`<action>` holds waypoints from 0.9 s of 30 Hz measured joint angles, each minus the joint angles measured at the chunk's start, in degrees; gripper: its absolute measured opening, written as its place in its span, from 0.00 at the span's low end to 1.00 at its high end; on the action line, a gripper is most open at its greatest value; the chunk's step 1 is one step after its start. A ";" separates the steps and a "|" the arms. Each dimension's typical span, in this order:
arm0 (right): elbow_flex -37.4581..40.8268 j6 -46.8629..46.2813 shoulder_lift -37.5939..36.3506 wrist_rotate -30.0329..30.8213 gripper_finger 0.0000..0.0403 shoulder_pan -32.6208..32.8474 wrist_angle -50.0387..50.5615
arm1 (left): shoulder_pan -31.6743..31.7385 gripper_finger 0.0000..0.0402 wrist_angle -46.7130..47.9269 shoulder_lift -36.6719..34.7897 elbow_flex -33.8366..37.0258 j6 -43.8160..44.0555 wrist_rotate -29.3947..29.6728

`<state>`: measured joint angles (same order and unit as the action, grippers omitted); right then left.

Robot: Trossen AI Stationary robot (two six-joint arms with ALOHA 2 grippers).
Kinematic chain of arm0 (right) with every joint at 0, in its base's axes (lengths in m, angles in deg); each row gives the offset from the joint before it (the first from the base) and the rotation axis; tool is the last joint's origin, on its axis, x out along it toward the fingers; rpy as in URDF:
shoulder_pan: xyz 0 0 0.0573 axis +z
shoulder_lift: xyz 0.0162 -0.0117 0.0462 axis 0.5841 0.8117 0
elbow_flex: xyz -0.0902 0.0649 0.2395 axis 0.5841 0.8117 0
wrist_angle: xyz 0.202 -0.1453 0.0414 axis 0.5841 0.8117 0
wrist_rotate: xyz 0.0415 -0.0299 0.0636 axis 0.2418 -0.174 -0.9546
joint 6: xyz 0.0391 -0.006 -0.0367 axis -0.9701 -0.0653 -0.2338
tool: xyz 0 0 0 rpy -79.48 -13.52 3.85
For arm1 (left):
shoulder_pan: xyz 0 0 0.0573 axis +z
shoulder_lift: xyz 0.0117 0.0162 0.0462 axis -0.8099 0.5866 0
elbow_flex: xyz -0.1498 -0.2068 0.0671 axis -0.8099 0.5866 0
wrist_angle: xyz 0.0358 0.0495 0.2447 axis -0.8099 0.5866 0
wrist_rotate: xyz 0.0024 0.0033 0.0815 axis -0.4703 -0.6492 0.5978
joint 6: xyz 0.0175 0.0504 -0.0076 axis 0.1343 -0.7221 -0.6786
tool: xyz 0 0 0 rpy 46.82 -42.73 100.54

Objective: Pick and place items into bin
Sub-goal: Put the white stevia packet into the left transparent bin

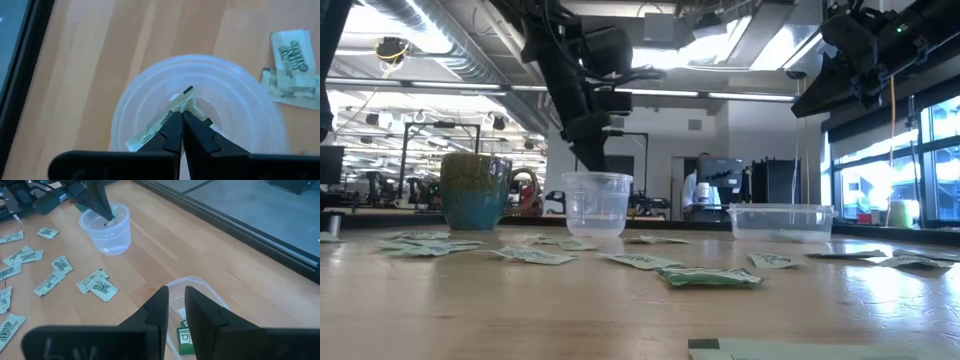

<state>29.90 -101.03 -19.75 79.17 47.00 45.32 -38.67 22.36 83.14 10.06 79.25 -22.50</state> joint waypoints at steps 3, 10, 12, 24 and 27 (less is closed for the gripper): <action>0.00 -0.01 0.00 0.00 0.17 0.00 -0.02 | 0.21 0.04 -0.07 -0.02 0.00 0.51 -1.05; 0.00 -0.02 0.00 0.00 0.17 0.00 -0.02 | 0.07 0.08 -0.03 -0.02 0.00 1.16 -1.70; 0.00 -0.01 0.00 0.00 0.17 0.00 -0.02 | 0.07 0.10 -0.01 -0.02 0.00 1.91 -1.35; 0.00 -0.02 0.02 0.00 0.17 -0.02 -0.02 | -3.35 0.15 -2.37 -2.34 -2.54 -0.77 -3.72; 0.00 -0.02 0.02 0.00 0.17 -0.02 -0.04 | -5.47 0.16 -5.36 -2.34 -2.60 -3.78 -4.94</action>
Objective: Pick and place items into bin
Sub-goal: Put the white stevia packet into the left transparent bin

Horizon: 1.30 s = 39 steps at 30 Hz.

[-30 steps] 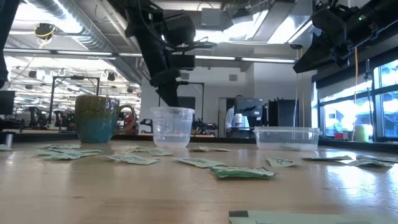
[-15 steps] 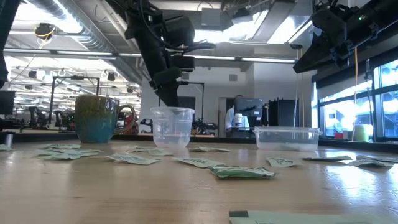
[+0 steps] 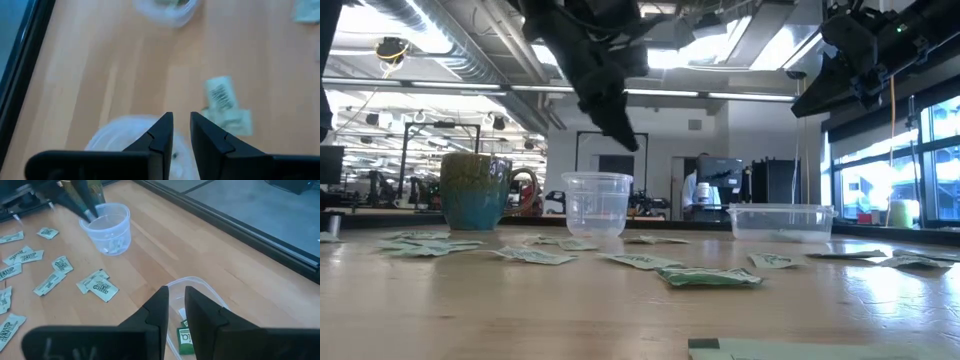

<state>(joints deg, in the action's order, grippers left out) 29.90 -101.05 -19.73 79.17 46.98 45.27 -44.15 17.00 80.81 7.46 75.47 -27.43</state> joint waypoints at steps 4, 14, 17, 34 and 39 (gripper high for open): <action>0.00 0.00 0.00 0.00 0.17 0.02 -0.02 | -2.48 0.20 -4.40 1.57 -0.11 -3.28 -0.31; -0.02 0.02 0.00 0.02 0.17 0.02 -0.28 | -4.66 0.33 -15.15 11.01 -0.11 -0.94 0.45; -0.02 0.06 0.00 0.00 0.17 0.01 -0.23 | -4.52 0.36 -15.07 14.22 -0.09 -0.80 0.52; -0.02 0.19 0.00 0.02 0.17 0.00 -0.20 | -4.80 0.42 -15.54 19.48 -0.07 1.78 -3.32; -0.02 0.11 0.00 0.02 0.17 0.02 -0.22 | -5.03 0.42 -15.94 20.38 -0.11 1.78 -2.99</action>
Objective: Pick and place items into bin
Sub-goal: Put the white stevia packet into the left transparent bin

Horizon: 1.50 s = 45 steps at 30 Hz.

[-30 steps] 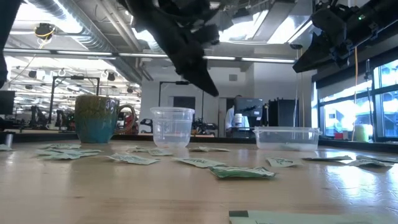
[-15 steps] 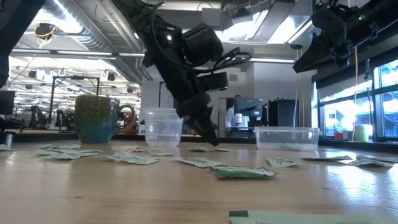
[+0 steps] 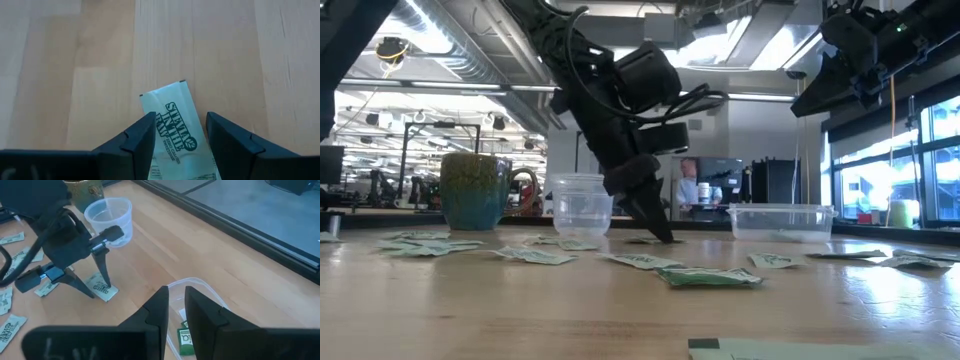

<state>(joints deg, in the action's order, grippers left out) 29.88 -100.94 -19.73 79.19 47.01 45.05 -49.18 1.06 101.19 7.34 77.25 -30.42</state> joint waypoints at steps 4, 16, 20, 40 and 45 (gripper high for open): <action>0.00 -0.05 -0.01 0.00 0.17 -0.01 -0.02 | 0.04 0.41 0.15 0.07 -0.09 -0.04 -0.07; 0.00 0.06 0.00 0.00 0.17 -0.02 0.00 | -0.02 0.25 0.24 0.12 -0.06 -0.19 -0.42; 0.00 0.11 0.00 0.00 0.17 0.00 0.00 | -0.04 0.21 0.09 0.07 0.00 -1.99 -0.47; 0.00 1.40 0.00 0.00 0.17 -0.02 0.00 | 0.11 0.07 -0.17 0.29 -1.62 -4.72 3.49; 0.00 1.40 0.00 0.00 0.17 0.00 0.00 | 0.07 0.07 -0.08 0.27 -1.66 -4.73 3.47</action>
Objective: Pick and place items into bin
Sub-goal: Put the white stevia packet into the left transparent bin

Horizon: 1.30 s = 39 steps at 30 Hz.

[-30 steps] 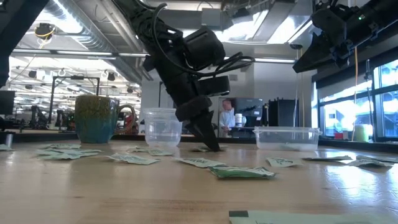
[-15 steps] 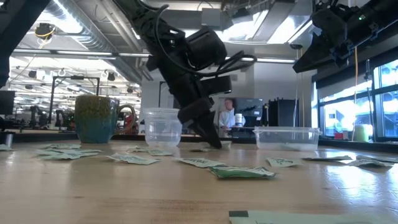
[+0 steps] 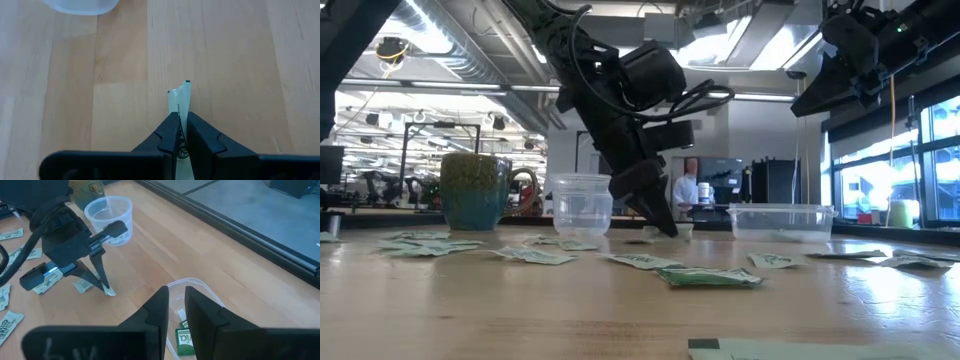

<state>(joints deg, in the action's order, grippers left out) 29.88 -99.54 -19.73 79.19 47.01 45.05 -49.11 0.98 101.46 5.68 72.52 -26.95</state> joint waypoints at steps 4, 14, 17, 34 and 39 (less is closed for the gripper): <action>0.00 0.00 0.00 0.00 0.17 -0.02 0.00 | 0.00 0.07 0.42 -0.02 -0.09 -0.47 0.02; 0.00 0.02 0.00 0.02 0.17 -0.02 0.00 | -0.07 0.06 6.99 -0.48 -6.45 -2.53 1.63; 0.00 0.02 0.00 0.00 0.17 -0.02 0.02 | -0.07 0.06 14.87 -1.03 -9.42 -4.34 4.41; 0.00 0.00 0.00 0.02 0.17 0.00 1.07 | 2.51 0.06 39.19 -16.65 -11.58 4.55 14.95; 0.00 0.00 0.00 0.02 0.17 0.00 1.10 | 3.97 0.06 37.68 -21.87 -5.52 6.61 13.84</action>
<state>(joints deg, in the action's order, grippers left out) 29.88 -99.54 -19.73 79.21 47.01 46.16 -45.14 38.66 79.59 0.16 79.13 -13.12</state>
